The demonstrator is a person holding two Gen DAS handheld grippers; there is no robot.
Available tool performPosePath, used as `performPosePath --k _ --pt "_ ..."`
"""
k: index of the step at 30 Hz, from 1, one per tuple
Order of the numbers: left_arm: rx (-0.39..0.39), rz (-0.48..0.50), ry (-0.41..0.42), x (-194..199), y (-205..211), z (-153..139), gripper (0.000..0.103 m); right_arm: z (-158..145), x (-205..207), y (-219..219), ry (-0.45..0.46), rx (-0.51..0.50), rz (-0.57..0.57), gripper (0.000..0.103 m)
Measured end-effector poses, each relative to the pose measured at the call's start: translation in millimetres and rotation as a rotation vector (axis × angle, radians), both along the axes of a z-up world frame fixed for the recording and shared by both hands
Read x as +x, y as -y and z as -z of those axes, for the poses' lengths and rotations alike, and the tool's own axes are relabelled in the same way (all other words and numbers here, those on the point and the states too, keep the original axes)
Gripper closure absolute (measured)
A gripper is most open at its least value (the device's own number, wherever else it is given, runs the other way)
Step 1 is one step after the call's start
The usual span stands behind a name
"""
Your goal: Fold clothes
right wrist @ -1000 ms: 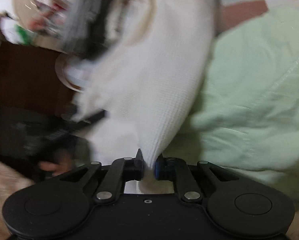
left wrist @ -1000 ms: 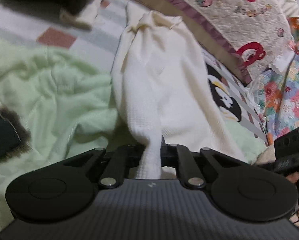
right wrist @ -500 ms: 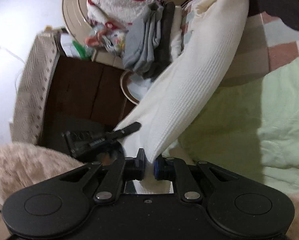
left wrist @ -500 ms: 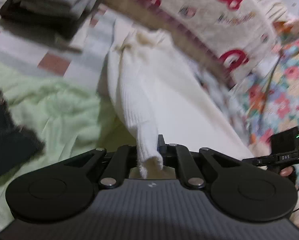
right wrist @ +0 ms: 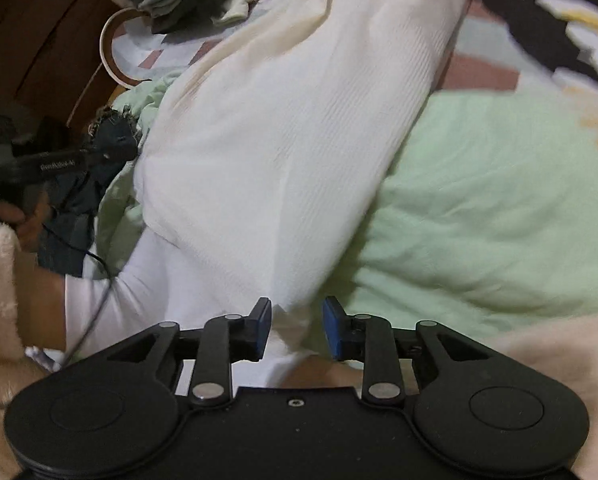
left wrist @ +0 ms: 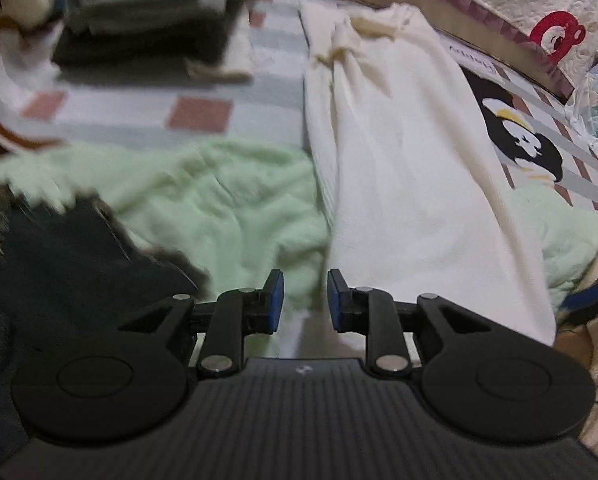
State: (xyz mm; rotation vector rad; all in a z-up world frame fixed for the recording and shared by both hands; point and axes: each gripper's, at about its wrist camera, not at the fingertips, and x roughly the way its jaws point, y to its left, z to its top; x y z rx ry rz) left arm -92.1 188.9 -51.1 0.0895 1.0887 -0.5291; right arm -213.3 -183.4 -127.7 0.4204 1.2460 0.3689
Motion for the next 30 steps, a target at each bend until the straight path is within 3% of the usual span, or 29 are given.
performPosePath --k 3,6,9,13,17,23,30 --pt "-0.044 0.035 0.054 13 3 -19 0.077 -23 6 29 0.098 0.054 0.032 0.065" --pt "-0.072 0.142 0.122 32 33 -30 0.07 -37 38 53 0.21 0.093 0.101 0.064" --pt "-0.094 0.229 0.165 55 80 -26 0.065 -43 92 54 0.322 0.026 0.172 0.064" --pt "-0.105 0.243 0.136 91 137 5 0.061 -40 155 46 0.444 -0.123 0.205 0.064" --pt "-0.096 0.206 0.127 122 169 37 0.062 -28 200 43 0.496 -0.229 0.176 0.064" --pt "-0.112 0.142 0.068 158 175 61 0.065 -7 242 42 0.589 -0.315 0.078 0.064" --pt "-0.091 0.144 0.009 172 191 80 0.062 35 240 71 0.607 -0.208 0.088 0.061"
